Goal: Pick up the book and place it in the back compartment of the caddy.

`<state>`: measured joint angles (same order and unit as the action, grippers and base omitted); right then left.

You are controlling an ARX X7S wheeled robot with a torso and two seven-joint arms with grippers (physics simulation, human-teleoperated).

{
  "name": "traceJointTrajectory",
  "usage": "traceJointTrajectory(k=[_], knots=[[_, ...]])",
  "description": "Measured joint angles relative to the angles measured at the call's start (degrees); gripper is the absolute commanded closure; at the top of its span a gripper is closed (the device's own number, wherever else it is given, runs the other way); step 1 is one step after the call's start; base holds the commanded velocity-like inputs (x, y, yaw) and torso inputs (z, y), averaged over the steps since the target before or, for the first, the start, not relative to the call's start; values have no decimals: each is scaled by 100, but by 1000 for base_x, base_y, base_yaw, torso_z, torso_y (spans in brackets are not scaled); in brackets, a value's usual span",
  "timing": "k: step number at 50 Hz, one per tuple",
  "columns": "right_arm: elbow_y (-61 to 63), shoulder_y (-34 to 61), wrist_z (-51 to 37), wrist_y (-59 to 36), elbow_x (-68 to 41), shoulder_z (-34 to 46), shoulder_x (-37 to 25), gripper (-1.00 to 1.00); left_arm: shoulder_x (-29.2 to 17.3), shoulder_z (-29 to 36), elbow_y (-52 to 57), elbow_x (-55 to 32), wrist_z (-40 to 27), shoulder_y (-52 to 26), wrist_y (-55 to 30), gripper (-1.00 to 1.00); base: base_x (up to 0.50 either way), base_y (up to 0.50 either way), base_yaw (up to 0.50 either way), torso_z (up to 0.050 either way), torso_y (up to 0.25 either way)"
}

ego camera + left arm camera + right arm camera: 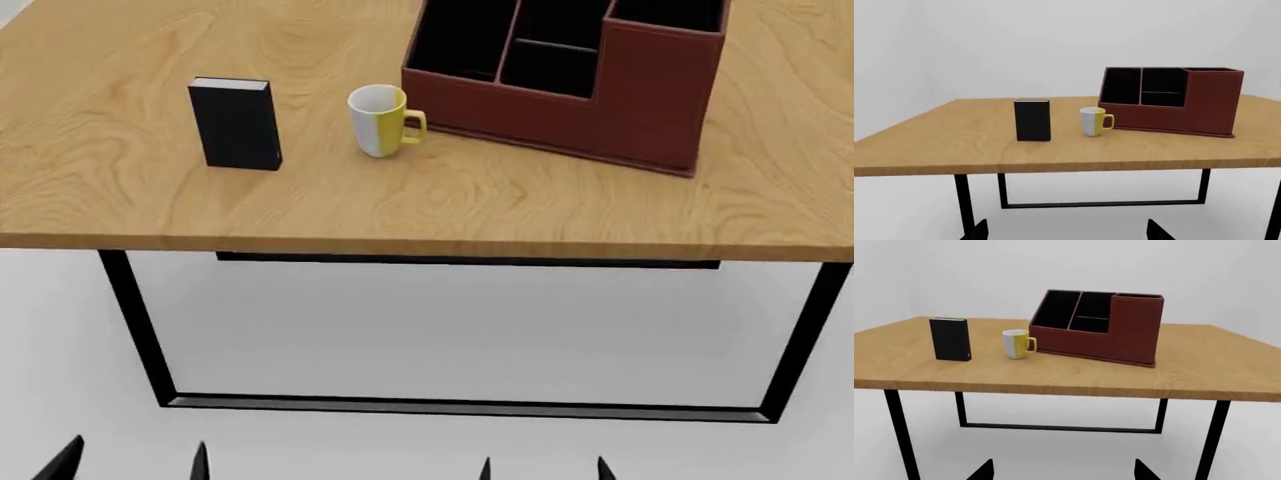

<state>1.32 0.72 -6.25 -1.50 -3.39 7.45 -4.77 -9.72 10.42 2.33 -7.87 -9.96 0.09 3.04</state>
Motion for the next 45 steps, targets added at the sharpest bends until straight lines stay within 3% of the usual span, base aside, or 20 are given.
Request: traceJointTrajectory(k=[12,45], knots=[[292,-32,-133,-115,-52,48,-124,-100,-84,35,246,-36,-50,-5,-122,-100,0,0,0,50,0],[4026,92,-653,-2547,-269,-954,-1062,-100,-449,7,1429,-427,-132,-553,-1570,-100,0,0,0,0,0]])
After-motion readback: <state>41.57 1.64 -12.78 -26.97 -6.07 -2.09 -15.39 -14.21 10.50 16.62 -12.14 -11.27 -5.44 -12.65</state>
